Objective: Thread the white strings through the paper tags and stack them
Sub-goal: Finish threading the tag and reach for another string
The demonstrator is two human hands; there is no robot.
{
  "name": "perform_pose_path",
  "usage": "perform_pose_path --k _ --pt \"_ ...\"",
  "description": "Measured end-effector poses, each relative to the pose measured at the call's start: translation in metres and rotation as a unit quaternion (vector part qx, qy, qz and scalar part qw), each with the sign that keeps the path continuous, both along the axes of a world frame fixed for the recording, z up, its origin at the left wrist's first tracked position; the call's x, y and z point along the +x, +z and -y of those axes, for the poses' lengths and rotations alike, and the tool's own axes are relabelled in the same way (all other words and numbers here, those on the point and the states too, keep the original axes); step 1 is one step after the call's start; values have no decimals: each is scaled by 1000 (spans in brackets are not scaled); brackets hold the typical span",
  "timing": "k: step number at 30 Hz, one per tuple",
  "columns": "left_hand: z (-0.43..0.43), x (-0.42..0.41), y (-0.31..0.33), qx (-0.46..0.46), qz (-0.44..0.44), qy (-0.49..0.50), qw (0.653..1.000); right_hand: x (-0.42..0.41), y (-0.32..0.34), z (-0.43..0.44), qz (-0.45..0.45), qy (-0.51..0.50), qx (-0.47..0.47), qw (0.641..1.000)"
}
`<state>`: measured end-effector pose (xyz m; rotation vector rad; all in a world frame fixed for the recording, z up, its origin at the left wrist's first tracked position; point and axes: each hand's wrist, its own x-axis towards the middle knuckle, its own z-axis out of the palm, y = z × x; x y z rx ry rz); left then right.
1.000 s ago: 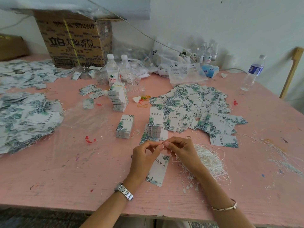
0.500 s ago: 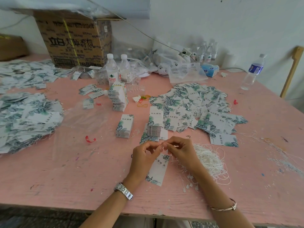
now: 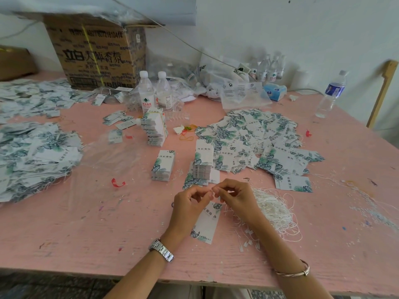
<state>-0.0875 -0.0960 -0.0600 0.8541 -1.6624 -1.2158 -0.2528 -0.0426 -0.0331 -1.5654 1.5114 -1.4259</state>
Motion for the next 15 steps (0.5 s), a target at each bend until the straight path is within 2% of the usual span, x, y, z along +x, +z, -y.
perform_pose_path --k 9,15 --pt "-2 -1 4 10 11 -12 1000 0 -1 -1 -42 -11 -2 999" --pt "-6 0 9 -16 42 -21 999 -1 1 -3 -53 6 14 998"
